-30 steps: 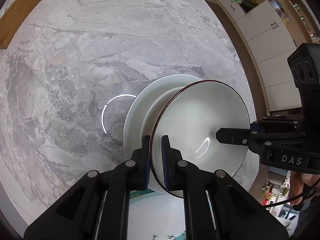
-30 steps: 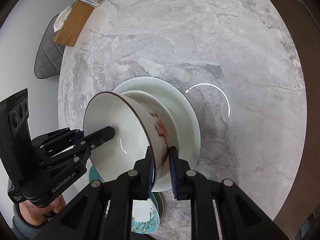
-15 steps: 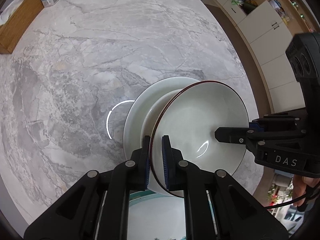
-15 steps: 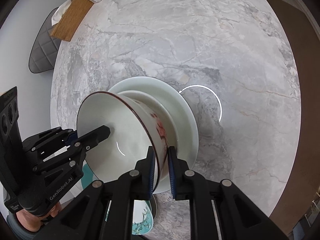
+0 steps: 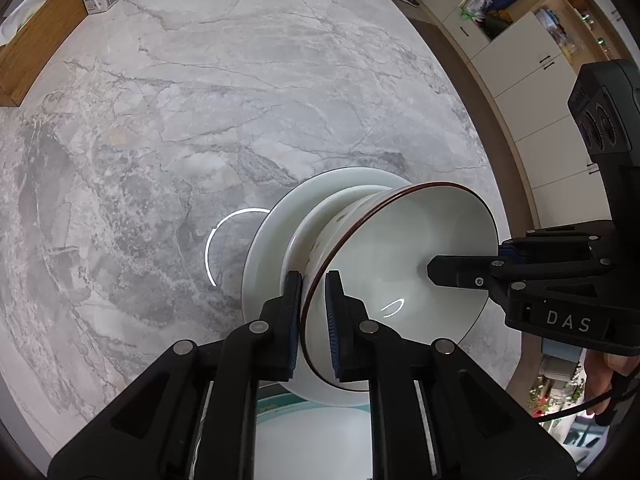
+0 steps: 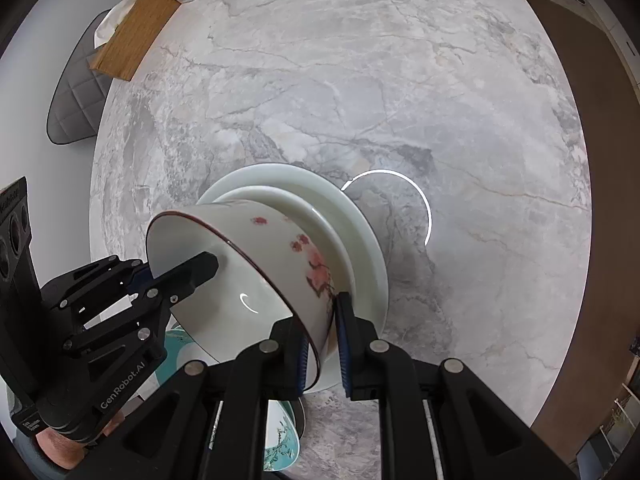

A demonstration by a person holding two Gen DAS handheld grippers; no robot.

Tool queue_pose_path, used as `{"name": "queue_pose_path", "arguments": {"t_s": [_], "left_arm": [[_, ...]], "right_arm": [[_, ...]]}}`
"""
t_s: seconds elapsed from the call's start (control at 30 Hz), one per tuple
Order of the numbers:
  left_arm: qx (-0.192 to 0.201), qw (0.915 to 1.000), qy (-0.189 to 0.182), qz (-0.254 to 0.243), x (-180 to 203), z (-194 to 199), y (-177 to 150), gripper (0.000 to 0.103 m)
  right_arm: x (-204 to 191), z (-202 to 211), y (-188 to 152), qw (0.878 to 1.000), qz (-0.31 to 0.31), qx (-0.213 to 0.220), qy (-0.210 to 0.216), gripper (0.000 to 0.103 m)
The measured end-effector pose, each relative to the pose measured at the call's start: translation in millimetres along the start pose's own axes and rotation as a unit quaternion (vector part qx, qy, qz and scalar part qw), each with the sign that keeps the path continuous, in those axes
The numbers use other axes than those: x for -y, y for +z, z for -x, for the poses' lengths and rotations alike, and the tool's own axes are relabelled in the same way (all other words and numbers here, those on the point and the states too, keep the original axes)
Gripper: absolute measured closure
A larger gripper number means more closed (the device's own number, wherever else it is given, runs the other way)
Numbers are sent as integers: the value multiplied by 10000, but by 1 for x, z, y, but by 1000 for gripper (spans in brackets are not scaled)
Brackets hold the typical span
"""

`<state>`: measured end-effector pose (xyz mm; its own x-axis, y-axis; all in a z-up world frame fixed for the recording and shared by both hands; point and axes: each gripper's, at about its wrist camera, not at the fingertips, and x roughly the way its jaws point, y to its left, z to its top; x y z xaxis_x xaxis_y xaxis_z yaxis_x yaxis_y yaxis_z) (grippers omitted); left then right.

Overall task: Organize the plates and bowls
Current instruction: 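Tilt the red-floral bowl with both grippers and lower it into the white bowls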

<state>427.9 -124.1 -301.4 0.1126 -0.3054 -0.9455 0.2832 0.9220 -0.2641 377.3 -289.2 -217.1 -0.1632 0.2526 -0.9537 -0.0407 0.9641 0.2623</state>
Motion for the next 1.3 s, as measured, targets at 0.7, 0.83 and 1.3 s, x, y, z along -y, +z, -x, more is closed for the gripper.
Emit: {"name": "queue_pose_path", "arguments": {"t_s": [0.7, 0.83, 1.3], "left_arm": [[-266, 9972, -448, 534, -12, -9, 2, 88], [-313, 9956, -570, 671, -16, -9, 2, 88], [-264, 9944, -687, 756, -18, -1, 2, 76]], "right_arm": [[-19, 2, -3, 9998, 34, 160, -147, 52], [-22, 3, -3, 9993, 88, 184, -319, 51], [-12, 13, -1, 9991, -23, 348, -228, 39]]}}
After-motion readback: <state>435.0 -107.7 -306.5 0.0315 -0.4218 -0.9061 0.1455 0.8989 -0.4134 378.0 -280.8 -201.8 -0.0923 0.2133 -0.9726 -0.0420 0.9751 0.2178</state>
